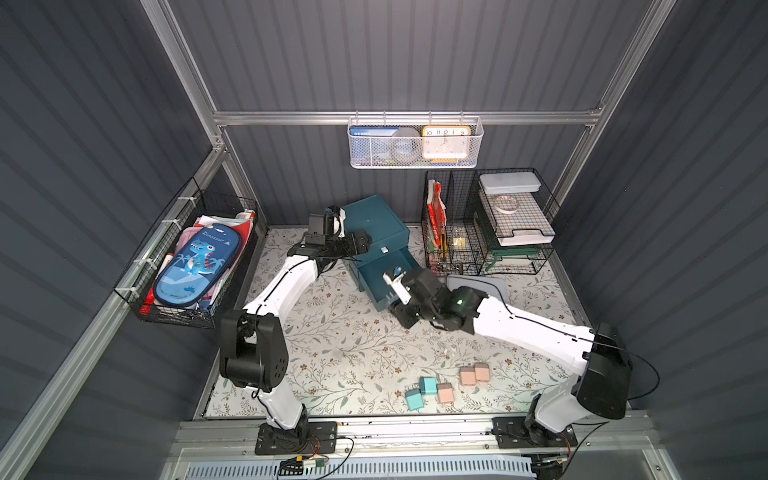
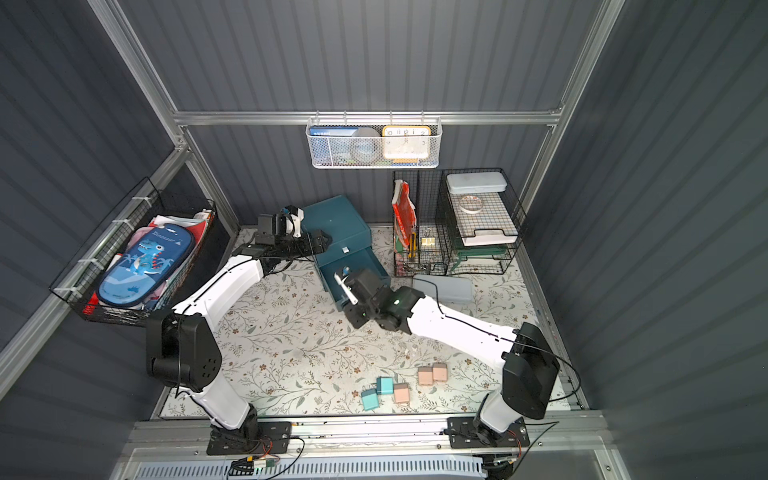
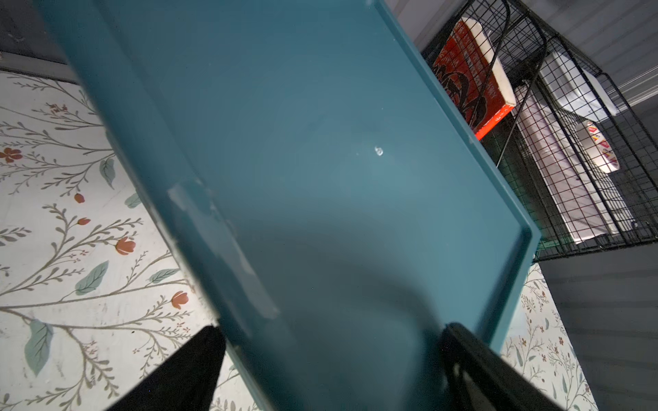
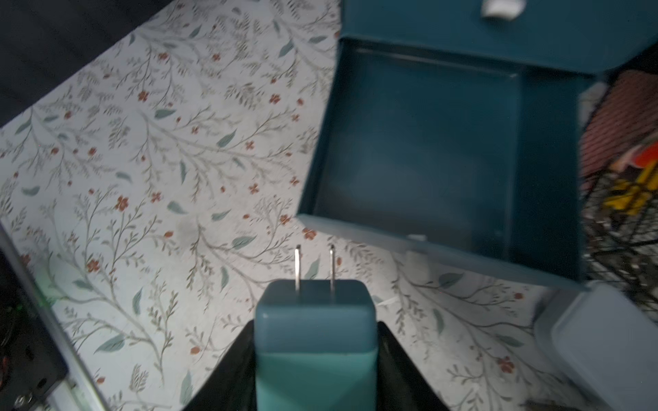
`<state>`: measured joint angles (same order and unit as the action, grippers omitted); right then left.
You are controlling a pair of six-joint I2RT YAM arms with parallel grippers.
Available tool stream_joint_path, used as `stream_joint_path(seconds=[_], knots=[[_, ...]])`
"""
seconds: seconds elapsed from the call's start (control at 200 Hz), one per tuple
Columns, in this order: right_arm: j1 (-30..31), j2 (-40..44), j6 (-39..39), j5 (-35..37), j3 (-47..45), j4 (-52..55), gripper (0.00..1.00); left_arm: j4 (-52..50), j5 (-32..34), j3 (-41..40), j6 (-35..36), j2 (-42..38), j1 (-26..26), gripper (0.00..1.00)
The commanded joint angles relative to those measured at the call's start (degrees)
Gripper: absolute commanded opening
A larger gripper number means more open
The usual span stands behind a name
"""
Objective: Place the plugs into the drawer by color
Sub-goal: Pick up the plug from the center of the board, then place the plug in the drawer.
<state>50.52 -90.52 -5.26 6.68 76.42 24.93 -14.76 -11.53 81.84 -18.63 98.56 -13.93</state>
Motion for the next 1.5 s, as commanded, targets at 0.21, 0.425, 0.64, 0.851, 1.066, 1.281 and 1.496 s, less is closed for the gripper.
stream_joint_path(seconds=[0.21, 0.425, 0.64, 0.851, 1.066, 1.281, 1.496], knots=[[-12.2, -14.5, 4.5, -1.7, 15.3, 3.9, 0.32, -3.1, 0.9, -2.8, 2.3, 0.7, -0.2, 0.99], [-13.2, -20.6, 6.0, -1.9, 20.4, 5.3, 0.35, -3.3, 0.8, -2.4, 2.4, 1.3, -0.2, 0.99], [-13.2, -22.9, 6.0, -2.4, 21.2, 5.4, 0.39, -3.2, 0.1, -1.9, 2.5, 2.0, -0.2, 0.99], [-13.3, -25.6, 6.4, -0.7, 22.7, 6.3, 0.43, -3.2, -0.1, -1.6, 2.5, 2.2, -0.2, 0.98], [-13.3, -28.0, 6.3, -2.9, 24.9, 6.4, 0.45, -3.2, 0.0, -1.7, 2.3, 2.0, -0.2, 0.98], [-13.4, -30.7, 6.5, -2.1, 27.2, 7.9, 0.47, -3.1, 0.0, -2.0, 2.3, 1.7, -0.2, 0.98], [-13.5, -29.9, 7.1, -0.7, 28.0, 8.9, 0.62, -3.2, 0.0, -1.8, 2.4, 1.6, -0.2, 0.99]])
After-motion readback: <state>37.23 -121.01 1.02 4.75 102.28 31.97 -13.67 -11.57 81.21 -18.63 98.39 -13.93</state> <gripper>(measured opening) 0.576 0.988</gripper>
